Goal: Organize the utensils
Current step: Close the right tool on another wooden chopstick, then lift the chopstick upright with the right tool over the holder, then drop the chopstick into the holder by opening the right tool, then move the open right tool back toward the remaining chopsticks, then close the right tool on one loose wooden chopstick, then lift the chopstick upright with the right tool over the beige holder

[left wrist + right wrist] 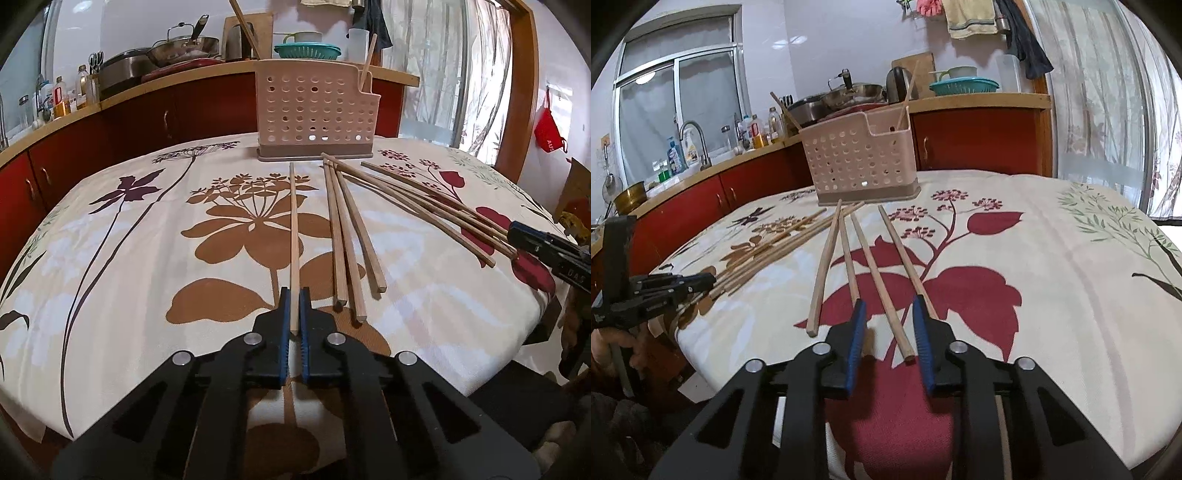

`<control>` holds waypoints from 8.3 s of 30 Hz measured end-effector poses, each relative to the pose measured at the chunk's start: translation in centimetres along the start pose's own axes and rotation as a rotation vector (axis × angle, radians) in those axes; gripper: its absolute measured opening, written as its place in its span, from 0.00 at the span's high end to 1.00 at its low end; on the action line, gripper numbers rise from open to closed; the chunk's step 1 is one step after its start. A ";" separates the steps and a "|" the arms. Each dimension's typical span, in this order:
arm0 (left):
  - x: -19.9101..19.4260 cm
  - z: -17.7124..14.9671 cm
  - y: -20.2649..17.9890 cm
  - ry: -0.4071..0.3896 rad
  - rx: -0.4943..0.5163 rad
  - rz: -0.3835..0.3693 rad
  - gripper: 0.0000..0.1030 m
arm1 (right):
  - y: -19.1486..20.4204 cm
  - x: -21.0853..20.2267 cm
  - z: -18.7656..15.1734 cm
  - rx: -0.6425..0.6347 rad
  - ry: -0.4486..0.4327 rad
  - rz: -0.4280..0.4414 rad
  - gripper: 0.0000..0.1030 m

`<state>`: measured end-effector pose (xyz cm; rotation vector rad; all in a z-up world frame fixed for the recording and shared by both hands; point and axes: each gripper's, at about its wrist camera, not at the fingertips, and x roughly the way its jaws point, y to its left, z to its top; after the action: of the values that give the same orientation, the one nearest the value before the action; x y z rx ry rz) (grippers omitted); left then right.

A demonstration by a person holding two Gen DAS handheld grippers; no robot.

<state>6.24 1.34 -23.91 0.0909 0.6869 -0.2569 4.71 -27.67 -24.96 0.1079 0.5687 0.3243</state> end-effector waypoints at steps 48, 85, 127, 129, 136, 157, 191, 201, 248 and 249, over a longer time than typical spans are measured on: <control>-10.6 8.2 2.2 -0.314 -0.071 0.057 0.95 | 2.1 -7.8 10.2 -0.039 -0.204 -0.082 0.93; -12.2 21.7 4.7 -0.452 -0.077 -0.080 0.95 | 1.9 -6.2 22.6 -0.011 -0.325 0.020 0.93; 2.0 27.2 1.6 -0.352 -0.004 -0.059 0.46 | 1.0 6.7 27.1 -0.024 -0.261 0.023 0.59; 1.2 26.9 1.6 -0.364 -0.008 -0.058 0.41 | 0.9 6.1 27.2 -0.022 -0.270 0.023 0.56; -2.1 25.0 1.3 -0.388 -0.015 -0.047 0.33 | 1.4 2.2 26.2 -0.047 -0.310 -0.003 0.52; -3.3 9.5 0.4 -0.213 -0.067 0.027 0.33 | -0.6 -0.7 8.5 0.016 -0.120 -0.060 0.53; -0.7 0.3 -0.9 -0.028 -0.033 0.024 0.53 | -0.7 0.7 0.3 -0.021 0.034 -0.108 0.92; -0.4 0.3 -1.3 -0.043 -0.008 0.008 0.61 | -0.6 0.7 0.3 -0.020 0.033 -0.108 0.92; -4.2 2.6 -1.8 -0.205 0.049 0.020 0.94 | 0.5 -3.8 4.0 -0.021 -0.149 -0.100 0.93; -4.6 3.0 -1.7 -0.217 0.049 0.022 0.94 | 0.6 -4.2 4.4 -0.023 -0.162 -0.100 0.93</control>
<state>4.15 0.12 -18.68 0.1149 0.4640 -0.2586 3.58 -28.55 -19.00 0.0824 0.4086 0.2222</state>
